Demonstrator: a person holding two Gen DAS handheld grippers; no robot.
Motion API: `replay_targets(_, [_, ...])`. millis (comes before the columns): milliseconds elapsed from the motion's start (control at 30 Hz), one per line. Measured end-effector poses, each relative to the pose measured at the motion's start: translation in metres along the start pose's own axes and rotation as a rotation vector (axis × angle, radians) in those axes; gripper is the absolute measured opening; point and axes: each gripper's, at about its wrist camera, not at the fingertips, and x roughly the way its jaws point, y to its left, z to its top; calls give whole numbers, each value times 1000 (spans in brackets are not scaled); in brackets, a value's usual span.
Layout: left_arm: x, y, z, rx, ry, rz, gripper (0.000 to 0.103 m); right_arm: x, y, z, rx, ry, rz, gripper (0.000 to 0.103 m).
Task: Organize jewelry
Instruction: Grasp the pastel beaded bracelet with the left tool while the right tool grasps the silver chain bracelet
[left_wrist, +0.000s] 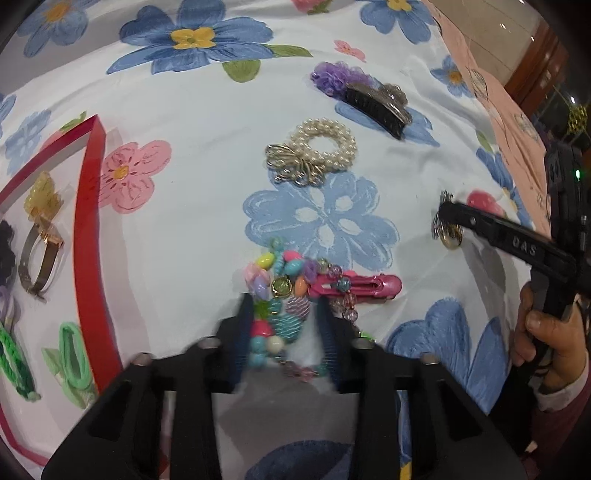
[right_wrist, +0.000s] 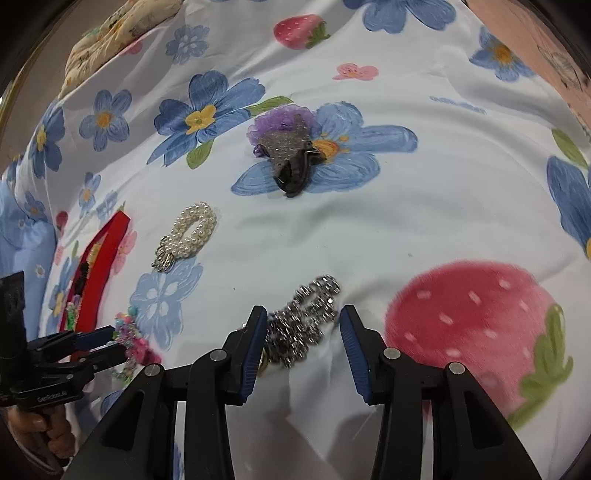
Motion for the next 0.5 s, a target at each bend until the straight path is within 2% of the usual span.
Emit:
replay_targets(33, [0,-2,-1,9,-3,4,23,1,2,0,-11,-5,-13,37])
replay_targets(100, [-2,-3,-3,23,-12,5,22,2,2,0,-21,-11,-21,14])
replay_targets(133, [-3,-3,-3,19,-16,-4,14,2,1,1,-17,-10,-11,13])
replay_targets(300, [-24,4,-4,-20,-70,-46,14,-9,6,2,-28,-49,3,7])
replay_targets(500, [-59,16,-4,-88,-147,-104,14,-39,22,11,-59,-136,46,7])
